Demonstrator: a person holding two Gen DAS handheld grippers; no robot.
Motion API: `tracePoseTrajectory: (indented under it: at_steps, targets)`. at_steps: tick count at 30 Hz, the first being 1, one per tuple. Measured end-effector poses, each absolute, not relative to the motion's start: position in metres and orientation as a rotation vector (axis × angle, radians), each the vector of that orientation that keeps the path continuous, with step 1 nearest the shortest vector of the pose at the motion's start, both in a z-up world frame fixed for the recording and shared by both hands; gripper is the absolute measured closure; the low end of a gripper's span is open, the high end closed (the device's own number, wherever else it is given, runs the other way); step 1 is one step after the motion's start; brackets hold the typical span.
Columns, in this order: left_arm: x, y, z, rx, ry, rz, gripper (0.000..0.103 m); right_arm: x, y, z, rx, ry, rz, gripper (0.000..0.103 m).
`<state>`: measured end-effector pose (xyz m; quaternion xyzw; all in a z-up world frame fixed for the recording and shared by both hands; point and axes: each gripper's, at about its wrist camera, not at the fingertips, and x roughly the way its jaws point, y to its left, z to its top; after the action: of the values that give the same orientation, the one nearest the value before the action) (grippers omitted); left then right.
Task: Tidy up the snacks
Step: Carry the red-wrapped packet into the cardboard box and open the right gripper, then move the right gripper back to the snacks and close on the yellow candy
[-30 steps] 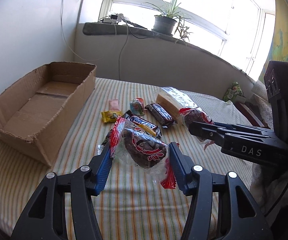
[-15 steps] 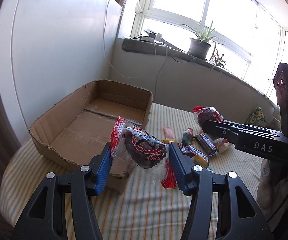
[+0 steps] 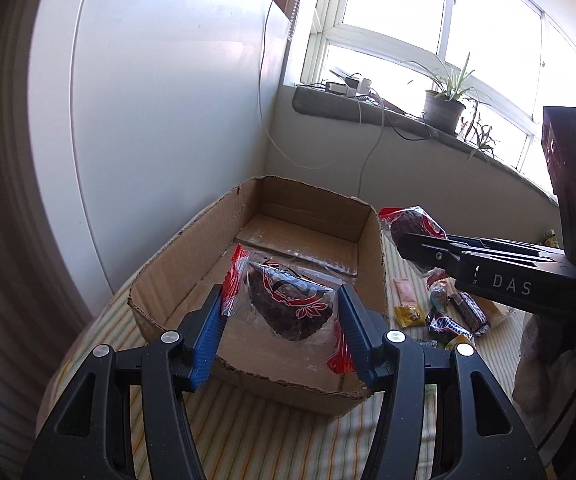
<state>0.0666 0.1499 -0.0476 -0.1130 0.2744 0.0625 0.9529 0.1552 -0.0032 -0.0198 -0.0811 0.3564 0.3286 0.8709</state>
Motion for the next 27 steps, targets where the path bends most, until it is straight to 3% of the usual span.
tracePoseTrajectory:
  at_steps: [22, 26, 27]
  targets:
    - [0.070, 0.157, -0.052, -0.192, 0.587, 0.164, 0.049, 0.163, 0.044, -0.034, -0.265, 0.762, 0.734, 0.065]
    - [0.069, 0.155, -0.052, -0.181, 0.589, 0.174, 0.048, 0.160, 0.041, -0.031, -0.262, 0.740, 0.718, 0.046]
    - [0.069, 0.155, -0.052, -0.181, 0.589, 0.178, 0.048, 0.160, 0.039, -0.030, -0.258, 0.734, 0.714, 0.046]
